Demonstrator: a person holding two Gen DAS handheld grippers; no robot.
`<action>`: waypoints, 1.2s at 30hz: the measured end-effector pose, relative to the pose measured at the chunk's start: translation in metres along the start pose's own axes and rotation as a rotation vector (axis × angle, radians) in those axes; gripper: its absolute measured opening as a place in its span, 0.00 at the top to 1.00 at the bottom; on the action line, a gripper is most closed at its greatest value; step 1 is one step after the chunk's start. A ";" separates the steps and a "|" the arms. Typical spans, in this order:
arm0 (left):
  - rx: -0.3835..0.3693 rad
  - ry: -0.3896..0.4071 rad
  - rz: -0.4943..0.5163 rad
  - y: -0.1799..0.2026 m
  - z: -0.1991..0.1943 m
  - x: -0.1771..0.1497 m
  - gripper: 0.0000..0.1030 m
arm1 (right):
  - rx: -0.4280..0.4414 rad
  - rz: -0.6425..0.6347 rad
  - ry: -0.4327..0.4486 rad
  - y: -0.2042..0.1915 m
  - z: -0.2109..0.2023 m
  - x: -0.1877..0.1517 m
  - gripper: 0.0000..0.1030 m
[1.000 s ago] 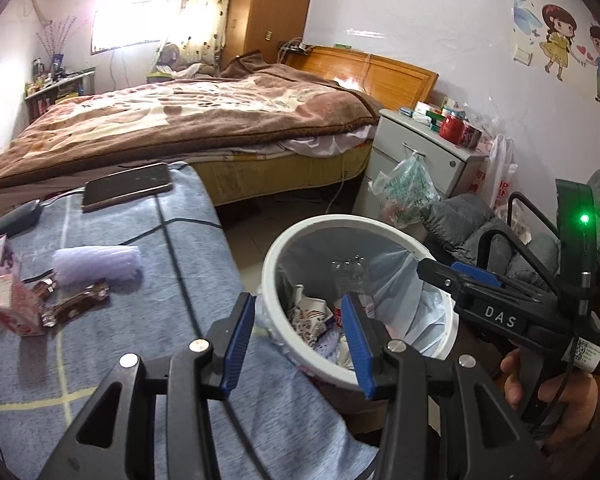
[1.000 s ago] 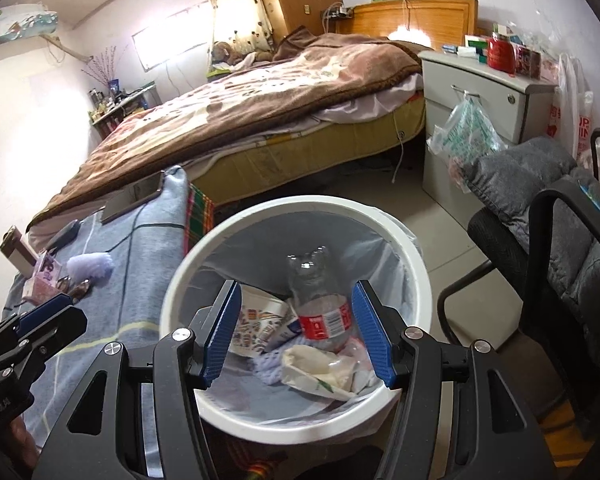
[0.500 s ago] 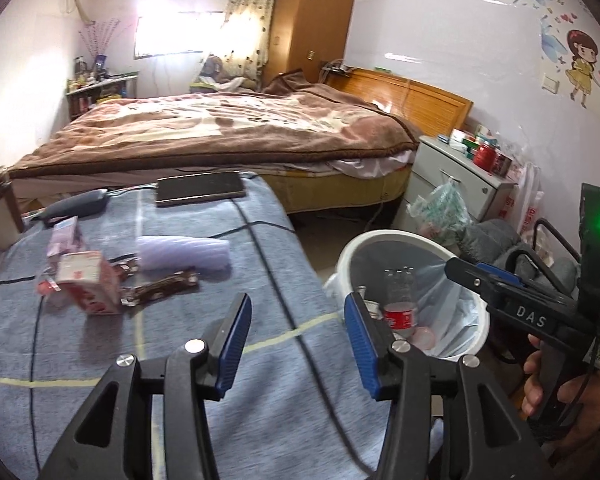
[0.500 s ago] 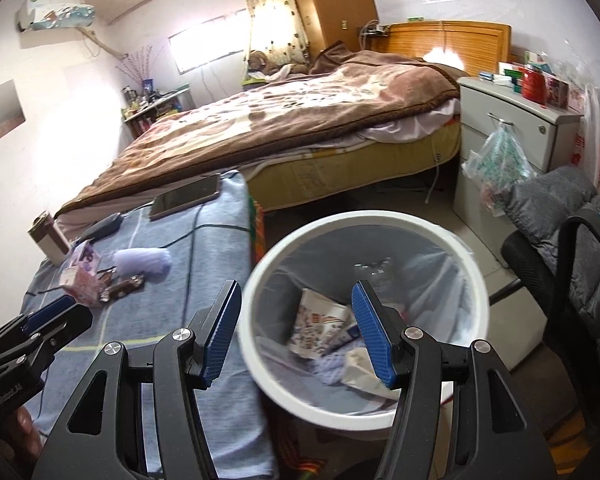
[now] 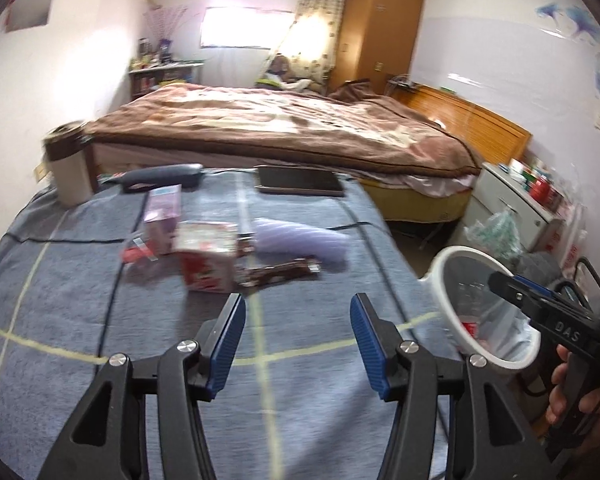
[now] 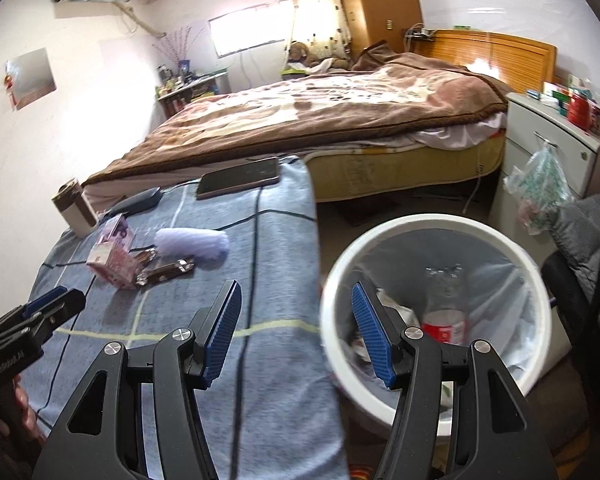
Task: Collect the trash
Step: 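Move both tools back over the bed toward the milk carton and foam sleeve, then grasp the white milk carton with the left tool while the right tool grasps the foam mesh sleeve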
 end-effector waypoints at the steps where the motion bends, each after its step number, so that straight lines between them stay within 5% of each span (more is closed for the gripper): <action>1: 0.013 0.001 -0.010 -0.008 -0.002 -0.001 0.44 | 0.006 -0.007 -0.002 -0.004 0.002 0.000 0.42; 23: 0.083 -0.063 -0.036 -0.071 0.043 0.013 0.36 | 0.079 -0.205 -0.092 -0.082 0.061 0.020 0.42; 36: 0.098 -0.078 0.014 -0.073 0.074 0.019 0.36 | 0.172 -0.370 -0.035 -0.115 0.094 0.042 0.42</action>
Point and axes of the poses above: each gripper's, at about its wrist camera, not at the fingertips, and z roughly the way its jaws point, y to its right, x to its top, the point moved 1 cm from there along z, roughly the way its jaws point, and after that the axes turned 11 degrees about -x, right-handed, at the moved point
